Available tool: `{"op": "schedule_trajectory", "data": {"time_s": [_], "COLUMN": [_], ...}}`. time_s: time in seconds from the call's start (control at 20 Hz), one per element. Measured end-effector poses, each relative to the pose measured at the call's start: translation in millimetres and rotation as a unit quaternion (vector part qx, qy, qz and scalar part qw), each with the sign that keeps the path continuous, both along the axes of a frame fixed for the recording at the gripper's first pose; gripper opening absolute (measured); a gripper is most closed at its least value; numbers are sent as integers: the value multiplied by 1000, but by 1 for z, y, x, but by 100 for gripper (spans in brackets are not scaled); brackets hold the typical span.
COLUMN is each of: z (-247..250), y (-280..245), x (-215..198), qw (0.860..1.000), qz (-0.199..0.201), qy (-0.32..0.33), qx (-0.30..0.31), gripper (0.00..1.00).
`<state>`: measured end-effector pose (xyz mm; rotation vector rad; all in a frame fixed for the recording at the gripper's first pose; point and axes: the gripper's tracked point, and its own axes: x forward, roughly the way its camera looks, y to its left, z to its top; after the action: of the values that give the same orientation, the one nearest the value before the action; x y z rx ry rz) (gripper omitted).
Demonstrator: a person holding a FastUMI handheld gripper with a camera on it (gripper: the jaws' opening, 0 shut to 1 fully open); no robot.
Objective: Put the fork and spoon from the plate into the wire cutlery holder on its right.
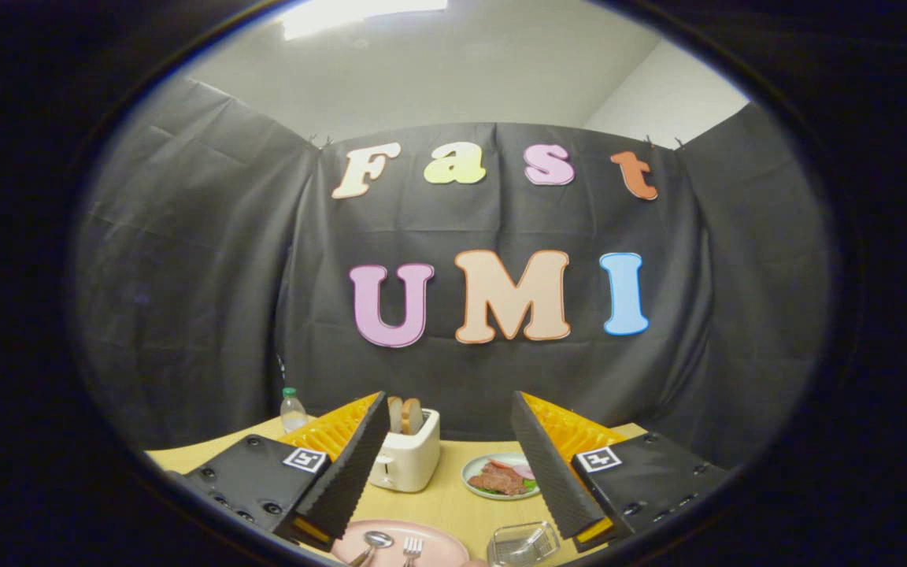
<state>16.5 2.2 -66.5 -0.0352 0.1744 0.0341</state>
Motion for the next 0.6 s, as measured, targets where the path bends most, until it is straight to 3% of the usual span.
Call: {"op": "schedule_trajectory", "data": {"time_s": [0.6], "z": [-107], "y": [26], "x": [-35], "qw": [990], "qz": [36], "qy": [137], "qx": [2], "gripper": [99]}}
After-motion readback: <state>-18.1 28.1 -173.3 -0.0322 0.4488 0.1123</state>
